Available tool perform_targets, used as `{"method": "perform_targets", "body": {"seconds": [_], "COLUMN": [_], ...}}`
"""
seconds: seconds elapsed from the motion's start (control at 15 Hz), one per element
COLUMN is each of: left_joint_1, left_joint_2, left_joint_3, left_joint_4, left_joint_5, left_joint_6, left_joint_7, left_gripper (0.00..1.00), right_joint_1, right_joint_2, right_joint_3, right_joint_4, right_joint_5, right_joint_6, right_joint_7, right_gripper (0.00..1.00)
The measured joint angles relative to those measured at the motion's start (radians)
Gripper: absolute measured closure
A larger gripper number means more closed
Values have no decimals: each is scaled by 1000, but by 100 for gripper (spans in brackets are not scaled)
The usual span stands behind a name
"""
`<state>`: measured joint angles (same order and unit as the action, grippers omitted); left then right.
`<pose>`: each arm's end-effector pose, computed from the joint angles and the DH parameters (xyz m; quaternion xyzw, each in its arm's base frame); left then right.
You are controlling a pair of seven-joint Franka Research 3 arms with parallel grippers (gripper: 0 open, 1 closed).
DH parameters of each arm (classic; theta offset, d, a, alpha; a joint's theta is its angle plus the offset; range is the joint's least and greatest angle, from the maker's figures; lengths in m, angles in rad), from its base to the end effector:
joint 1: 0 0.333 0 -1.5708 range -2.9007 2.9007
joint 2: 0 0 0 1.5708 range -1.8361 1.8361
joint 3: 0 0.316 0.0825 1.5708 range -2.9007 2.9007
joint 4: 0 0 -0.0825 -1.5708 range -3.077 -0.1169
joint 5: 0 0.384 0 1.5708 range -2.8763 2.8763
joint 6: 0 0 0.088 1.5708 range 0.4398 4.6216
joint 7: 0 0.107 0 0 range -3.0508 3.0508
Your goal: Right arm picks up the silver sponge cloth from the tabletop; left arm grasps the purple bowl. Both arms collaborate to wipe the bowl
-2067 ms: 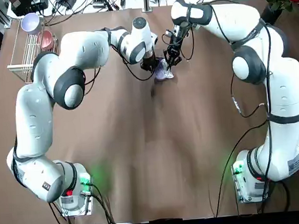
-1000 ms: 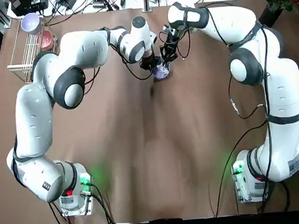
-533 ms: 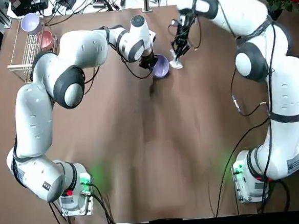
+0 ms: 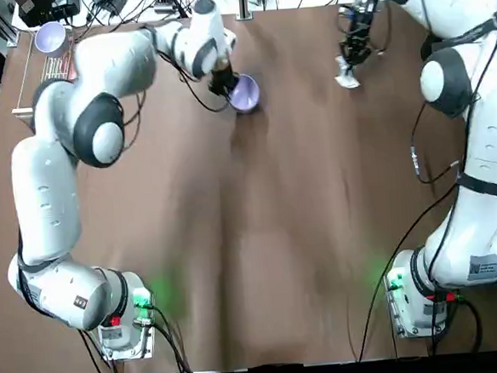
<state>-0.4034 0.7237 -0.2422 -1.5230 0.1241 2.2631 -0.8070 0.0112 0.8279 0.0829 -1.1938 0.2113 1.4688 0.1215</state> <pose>0.5883 -0.4039 0.2450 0.9967 0.0726 -0.0059 0.0359 0.6866 0.0750 0.2607 -0.9527 0.0358 0.2824 0.1069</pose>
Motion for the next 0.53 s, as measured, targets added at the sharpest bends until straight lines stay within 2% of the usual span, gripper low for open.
{"method": "perform_targets", "body": {"seconds": [0.13, 0.27, 0.53], "left_joint_1": [81, 176, 369], "left_joint_2": [-45, -89, -161], "left_joint_3": [-1, -1, -2], "left_joint_4": [-4, -33, -144], "left_joint_5": [0, 1, 3], "left_joint_6": [-76, -109, -108], "left_joint_7": [103, 214, 474], "left_gripper": [95, 95, 95], "right_joint_1": [-84, -144, -174], "right_joint_2": [7, 23, 61], "right_joint_3": [-1, 0, 0], "right_joint_4": [-18, -40, -82], "right_joint_5": [-18, -60, -142], "right_joint_6": [-12, -12, 28], "right_joint_7": [-60, -77, -82], "right_gripper": [93, 93, 93]}}
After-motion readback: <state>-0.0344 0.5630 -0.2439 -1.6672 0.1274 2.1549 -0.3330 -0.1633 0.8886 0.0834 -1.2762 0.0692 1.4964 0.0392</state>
